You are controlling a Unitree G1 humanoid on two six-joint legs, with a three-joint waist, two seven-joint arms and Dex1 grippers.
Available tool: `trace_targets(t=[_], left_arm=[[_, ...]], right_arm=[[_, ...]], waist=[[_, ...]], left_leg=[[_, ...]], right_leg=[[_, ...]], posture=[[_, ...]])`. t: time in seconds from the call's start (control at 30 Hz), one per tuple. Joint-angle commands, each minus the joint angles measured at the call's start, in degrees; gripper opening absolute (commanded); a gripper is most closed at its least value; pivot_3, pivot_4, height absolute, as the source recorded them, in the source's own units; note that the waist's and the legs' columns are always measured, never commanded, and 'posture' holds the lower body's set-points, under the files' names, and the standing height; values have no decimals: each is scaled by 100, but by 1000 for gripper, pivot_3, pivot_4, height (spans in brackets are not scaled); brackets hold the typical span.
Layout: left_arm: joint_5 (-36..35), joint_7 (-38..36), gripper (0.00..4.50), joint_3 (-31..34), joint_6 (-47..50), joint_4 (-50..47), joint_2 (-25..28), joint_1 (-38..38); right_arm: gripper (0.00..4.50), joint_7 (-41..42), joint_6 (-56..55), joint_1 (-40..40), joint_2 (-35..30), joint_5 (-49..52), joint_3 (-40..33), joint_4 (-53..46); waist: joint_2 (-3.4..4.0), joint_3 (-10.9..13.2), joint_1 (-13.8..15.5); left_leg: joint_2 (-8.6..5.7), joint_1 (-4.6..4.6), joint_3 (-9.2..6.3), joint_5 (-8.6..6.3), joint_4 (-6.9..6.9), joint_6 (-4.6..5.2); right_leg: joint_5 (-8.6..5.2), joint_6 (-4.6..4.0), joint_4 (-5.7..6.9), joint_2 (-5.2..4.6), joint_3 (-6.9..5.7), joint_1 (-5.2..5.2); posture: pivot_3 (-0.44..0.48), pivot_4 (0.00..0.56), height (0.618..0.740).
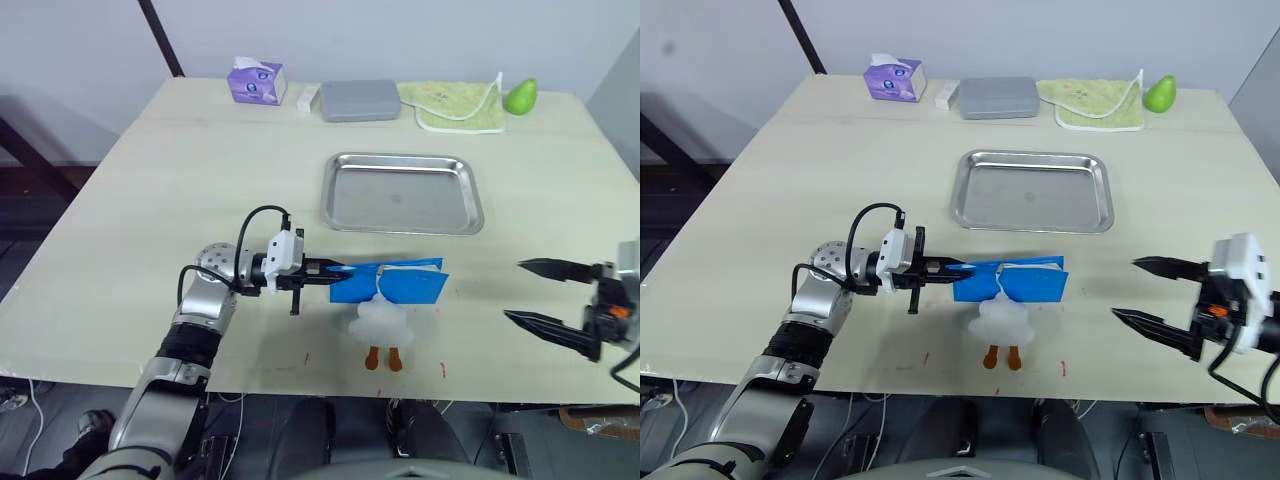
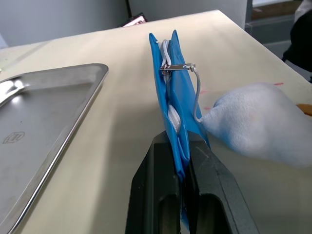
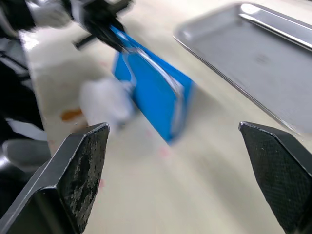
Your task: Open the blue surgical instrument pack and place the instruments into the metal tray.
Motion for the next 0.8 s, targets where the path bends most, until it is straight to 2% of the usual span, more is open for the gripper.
trace_targets(t=[0.03,0.17,0.4,0.5,0.63,0.8], left_arm=[[128,-130,0,-32,-95,59,133,92],[112,-133,0,-39,-81,10,142,81],[87,-98,0,-77,2,-118,147,97],[87,-68,0,-111,67,-215,149,103],[110,-21,0,-151,153,-341,137,76],[105,28,0,-172,238,-462,136,95]], right_arm=[[4481,175,-188,139,-107,59,-414,-33],[4481,129,-254,120,-132,50,-278,-31],[4481,-310,-341,-870,46,-214,1282,230],[4481,-360,-550,-1518,290,-565,2225,686],[4481,-253,-946,-2398,791,-956,3128,1464],[4481,-29,-1245,-3062,1148,-1185,3630,2168]], waist=[[1,0,-12],[1,0,-14],[-1,-1,-56],[-1,-1,-66],[0,0,-70],[1,1,7]], left_leg=[[1,2,-1,0,0,0],[1,1,0,0,0,0],[3,-2,-5,0,0,0],[1,-2,-2,0,1,0],[1,-3,-4,1,2,-1],[-1,-10,-3,1,2,-1]], right_leg=[[0,0,1,2,0,1],[0,0,0,3,1,1],[-1,-1,-1,5,-3,0],[0,0,-3,1,-2,1],[0,0,-1,3,-4,0],[0,0,-7,-2,-8,-2]], posture=[[0,150,736],[0,150,736],[0,150,736],[0,150,736],[0,150,736],[0,150,736]])
